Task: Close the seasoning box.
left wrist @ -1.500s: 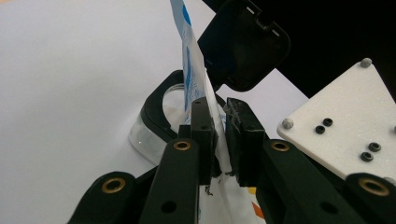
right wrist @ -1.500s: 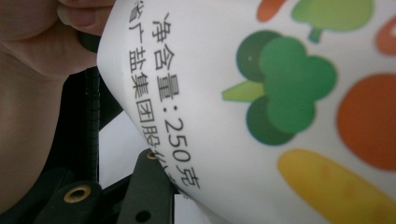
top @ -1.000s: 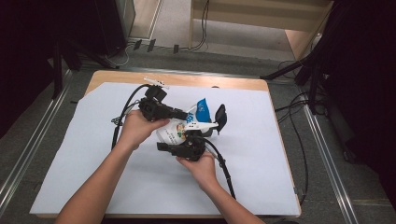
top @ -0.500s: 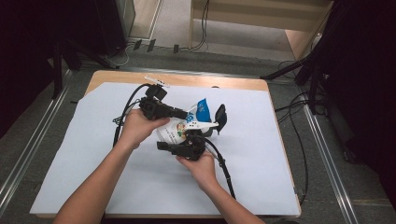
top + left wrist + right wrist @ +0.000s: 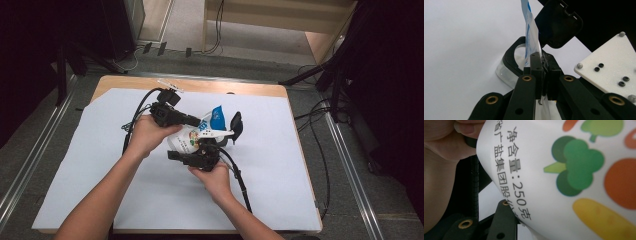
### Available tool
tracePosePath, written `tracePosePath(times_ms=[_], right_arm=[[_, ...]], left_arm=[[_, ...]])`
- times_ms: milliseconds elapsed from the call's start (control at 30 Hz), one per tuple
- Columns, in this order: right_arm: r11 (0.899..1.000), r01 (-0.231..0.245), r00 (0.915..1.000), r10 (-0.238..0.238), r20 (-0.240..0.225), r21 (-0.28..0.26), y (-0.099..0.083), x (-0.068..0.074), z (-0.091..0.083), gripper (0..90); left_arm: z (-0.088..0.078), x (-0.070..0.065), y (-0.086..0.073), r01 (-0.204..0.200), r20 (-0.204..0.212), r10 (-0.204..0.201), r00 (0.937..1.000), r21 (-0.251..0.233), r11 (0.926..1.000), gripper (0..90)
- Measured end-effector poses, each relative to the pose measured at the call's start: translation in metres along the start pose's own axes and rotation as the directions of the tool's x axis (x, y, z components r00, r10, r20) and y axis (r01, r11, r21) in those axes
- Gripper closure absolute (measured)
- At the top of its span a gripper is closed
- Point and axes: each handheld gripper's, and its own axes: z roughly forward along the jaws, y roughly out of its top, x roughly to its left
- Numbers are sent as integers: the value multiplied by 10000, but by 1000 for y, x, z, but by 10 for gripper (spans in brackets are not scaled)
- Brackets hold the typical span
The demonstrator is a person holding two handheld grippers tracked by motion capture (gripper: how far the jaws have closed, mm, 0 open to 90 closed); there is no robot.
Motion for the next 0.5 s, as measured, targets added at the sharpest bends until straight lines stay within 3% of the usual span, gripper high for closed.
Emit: tracePosePath(times_ms=[500], right_arm=[[9999, -33, 10000, 33, -11, 110, 1, 0, 1, 661]], left_arm=[[0, -5, 5, -141, -458, 156, 9988, 333, 9993, 900]])
